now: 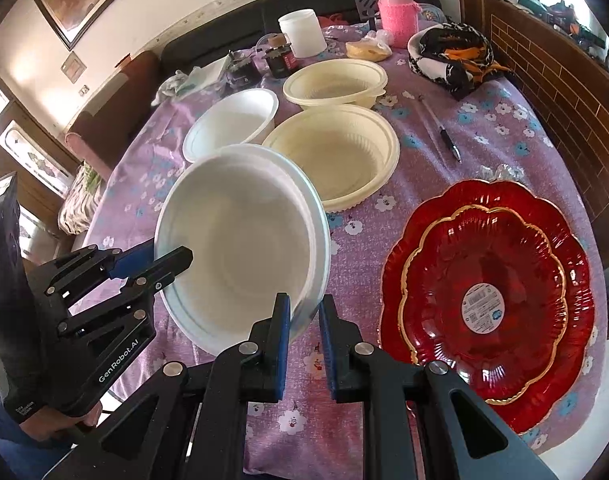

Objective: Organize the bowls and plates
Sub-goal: 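Lift the white bowl with both grippers and carry it toward the red plates, then lower the white bowl onto the stacked red plates and open both grippers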

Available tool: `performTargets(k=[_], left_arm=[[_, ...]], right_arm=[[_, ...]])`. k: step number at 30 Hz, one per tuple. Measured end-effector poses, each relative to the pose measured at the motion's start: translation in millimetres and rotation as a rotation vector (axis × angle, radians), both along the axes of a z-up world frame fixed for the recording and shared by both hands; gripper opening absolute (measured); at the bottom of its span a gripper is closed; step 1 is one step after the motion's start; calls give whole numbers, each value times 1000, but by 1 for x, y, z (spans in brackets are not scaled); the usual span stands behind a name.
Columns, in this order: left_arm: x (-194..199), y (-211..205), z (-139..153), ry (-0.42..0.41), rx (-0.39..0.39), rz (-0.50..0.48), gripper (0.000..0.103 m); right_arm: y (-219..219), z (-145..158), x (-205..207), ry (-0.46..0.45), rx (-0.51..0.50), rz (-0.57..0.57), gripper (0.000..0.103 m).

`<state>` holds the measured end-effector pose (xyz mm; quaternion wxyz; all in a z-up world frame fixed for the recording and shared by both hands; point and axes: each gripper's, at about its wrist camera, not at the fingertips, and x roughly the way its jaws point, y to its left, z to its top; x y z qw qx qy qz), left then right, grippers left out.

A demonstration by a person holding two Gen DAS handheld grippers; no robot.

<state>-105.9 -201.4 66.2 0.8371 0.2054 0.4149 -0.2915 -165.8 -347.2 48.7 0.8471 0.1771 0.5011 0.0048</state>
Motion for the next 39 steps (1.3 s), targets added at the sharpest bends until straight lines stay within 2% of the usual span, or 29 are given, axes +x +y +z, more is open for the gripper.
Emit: performTargets(k=[22, 32, 39], left_arm=[[-11, -33, 2, -10, -13, -75, 19], [-20, -67, 5, -20, -8, -157, 19], [-26, -98, -2, 10, 1, -223, 19]], right_arm=[[-24, 9, -22, -18, -38, -66, 16], [-52, 9, -39, -17, -26, -149, 16], [-80, 6, -54, 2, -7, -226, 16]])
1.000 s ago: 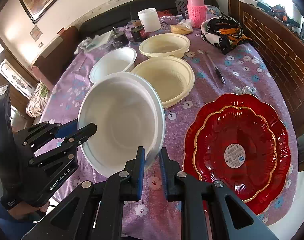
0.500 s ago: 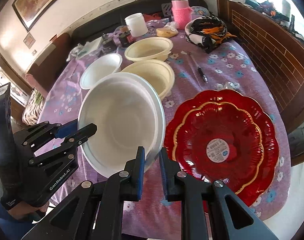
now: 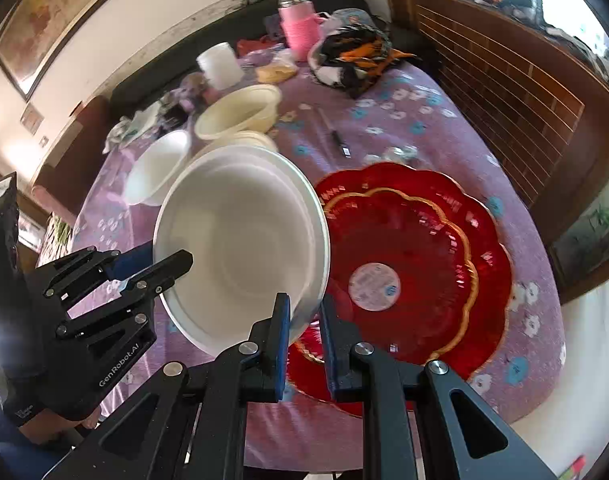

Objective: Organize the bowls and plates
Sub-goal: 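Lower the white bowl onto the stacked red plates and open both grippers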

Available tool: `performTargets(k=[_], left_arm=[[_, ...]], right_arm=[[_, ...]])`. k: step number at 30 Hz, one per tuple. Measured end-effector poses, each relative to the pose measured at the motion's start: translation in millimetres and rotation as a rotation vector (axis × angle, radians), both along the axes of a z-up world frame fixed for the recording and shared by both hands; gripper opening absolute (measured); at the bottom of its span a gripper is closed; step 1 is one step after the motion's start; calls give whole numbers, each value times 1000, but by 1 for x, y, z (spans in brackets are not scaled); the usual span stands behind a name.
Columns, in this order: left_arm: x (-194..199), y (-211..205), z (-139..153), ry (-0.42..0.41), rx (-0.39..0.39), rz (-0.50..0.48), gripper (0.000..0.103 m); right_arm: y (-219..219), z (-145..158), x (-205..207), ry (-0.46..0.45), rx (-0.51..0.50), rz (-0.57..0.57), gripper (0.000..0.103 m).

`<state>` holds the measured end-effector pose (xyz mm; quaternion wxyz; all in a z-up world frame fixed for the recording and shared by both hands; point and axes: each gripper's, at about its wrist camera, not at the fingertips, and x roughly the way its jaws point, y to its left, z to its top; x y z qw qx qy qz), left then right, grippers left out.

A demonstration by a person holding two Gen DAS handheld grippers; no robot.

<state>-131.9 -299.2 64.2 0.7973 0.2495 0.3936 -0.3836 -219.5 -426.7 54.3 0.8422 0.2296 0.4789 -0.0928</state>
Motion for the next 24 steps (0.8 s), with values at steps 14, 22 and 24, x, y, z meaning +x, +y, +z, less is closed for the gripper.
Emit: performTargets(k=[14, 22, 24], left_arm=[[-19, -60, -18, 44, 24, -122, 19], [-22, -74, -31, 85, 58, -139, 19], [-23, -75, -33, 88, 63, -140, 19]], right_arm=[[-51, -19, -31, 78, 40, -128, 16], [-66, -31, -36, 123, 67, -152, 16], [-68, -34, -36, 132, 74, -155, 16]])
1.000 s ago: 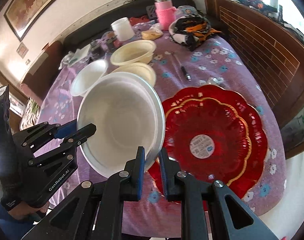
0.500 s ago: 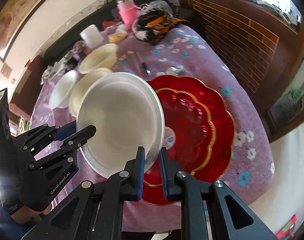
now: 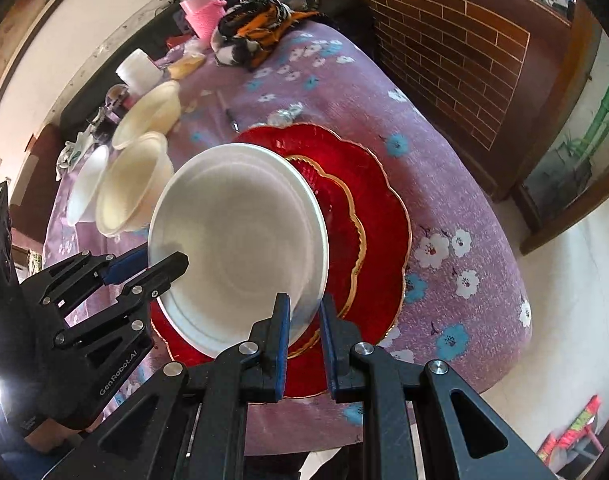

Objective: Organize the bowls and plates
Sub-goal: 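Lower the white bowl onto the stacked red plates and open both grippers, then withdraw both grippers from the stack and move toward the beige bowl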

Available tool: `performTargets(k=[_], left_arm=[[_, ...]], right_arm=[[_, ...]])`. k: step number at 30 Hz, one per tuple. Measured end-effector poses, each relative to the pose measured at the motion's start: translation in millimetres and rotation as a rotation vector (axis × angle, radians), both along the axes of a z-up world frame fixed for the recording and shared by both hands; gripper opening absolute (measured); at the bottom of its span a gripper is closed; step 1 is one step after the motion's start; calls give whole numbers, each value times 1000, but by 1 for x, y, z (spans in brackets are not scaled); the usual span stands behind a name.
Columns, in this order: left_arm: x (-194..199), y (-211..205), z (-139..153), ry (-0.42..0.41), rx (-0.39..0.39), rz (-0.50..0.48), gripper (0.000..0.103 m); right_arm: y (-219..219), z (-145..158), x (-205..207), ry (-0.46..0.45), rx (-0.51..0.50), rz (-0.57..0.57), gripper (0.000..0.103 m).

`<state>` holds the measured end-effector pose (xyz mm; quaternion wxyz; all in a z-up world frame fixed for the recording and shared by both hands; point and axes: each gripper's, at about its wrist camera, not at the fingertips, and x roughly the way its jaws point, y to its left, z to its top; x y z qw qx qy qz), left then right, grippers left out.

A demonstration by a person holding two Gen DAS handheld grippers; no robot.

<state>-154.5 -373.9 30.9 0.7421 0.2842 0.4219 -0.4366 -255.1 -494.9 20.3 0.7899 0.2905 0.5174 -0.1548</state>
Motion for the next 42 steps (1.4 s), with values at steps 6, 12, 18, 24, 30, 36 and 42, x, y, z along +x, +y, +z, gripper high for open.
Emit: performTargets(k=[6, 12, 18, 24, 30, 36, 42], left_arm=[[2, 0, -6, 12, 10, 8, 21], [6, 3, -9, 24, 13, 22, 34], [7, 5, -8, 26, 4, 31, 44], [8, 8, -4, 25, -15, 37, 46], [8, 15, 4, 9, -40, 46, 50], [12, 32, 14, 5, -87, 75, 52], [16, 51, 23, -8, -124, 105, 52]], right_arm=[[-3, -5, 2, 14, 9, -1, 16], [-4, -9, 5, 18, 15, -11, 16], [-4, -9, 7, 18, 7, -12, 16], [-5, -1, 6, 7, -32, -31, 16], [-4, 12, 2, -11, -95, -54, 18], [4, 31, 1, -41, -198, -69, 39], [21, 42, 9, -55, -274, -38, 42]])
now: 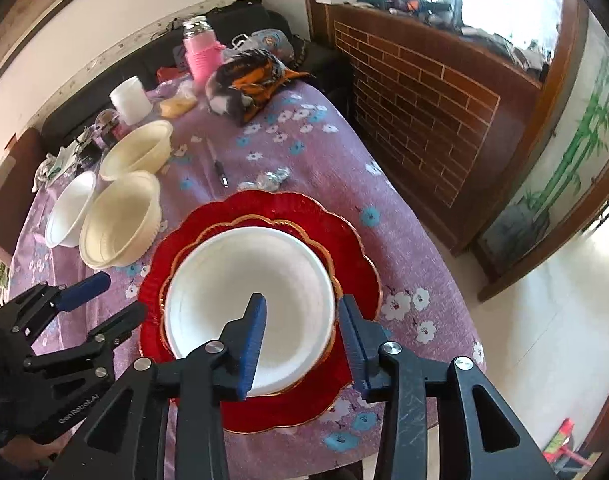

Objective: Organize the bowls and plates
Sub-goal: 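Withdraw both grippers from the stack and move toward the beige bowl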

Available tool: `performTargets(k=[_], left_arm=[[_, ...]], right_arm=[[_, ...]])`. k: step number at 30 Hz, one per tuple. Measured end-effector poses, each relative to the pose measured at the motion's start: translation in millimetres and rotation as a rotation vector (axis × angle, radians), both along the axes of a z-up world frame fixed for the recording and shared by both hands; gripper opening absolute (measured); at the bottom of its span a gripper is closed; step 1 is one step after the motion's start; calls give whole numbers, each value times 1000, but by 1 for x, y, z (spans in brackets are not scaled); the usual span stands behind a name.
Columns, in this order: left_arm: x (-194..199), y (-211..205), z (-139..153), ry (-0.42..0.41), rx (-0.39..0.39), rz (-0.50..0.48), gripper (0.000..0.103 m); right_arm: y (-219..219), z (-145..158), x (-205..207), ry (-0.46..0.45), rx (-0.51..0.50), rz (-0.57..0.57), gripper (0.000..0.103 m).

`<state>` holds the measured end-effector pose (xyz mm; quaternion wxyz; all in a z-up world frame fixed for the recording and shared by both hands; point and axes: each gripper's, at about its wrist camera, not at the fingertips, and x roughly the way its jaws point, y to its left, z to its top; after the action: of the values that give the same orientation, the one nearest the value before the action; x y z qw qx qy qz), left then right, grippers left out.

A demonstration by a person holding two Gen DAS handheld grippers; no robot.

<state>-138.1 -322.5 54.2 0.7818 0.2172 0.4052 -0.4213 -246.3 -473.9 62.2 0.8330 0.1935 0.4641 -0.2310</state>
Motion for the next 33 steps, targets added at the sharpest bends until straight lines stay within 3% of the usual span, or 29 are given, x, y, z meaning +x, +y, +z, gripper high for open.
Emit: performTargets(k=[15, 33], left_arm=[[15, 53, 14, -32, -23, 96, 53], [35, 108, 17, -46, -13, 223, 54]], right_arm=[[56, 22, 27, -22, -170, 114, 61], [123, 32, 64, -41, -339, 277, 69]])
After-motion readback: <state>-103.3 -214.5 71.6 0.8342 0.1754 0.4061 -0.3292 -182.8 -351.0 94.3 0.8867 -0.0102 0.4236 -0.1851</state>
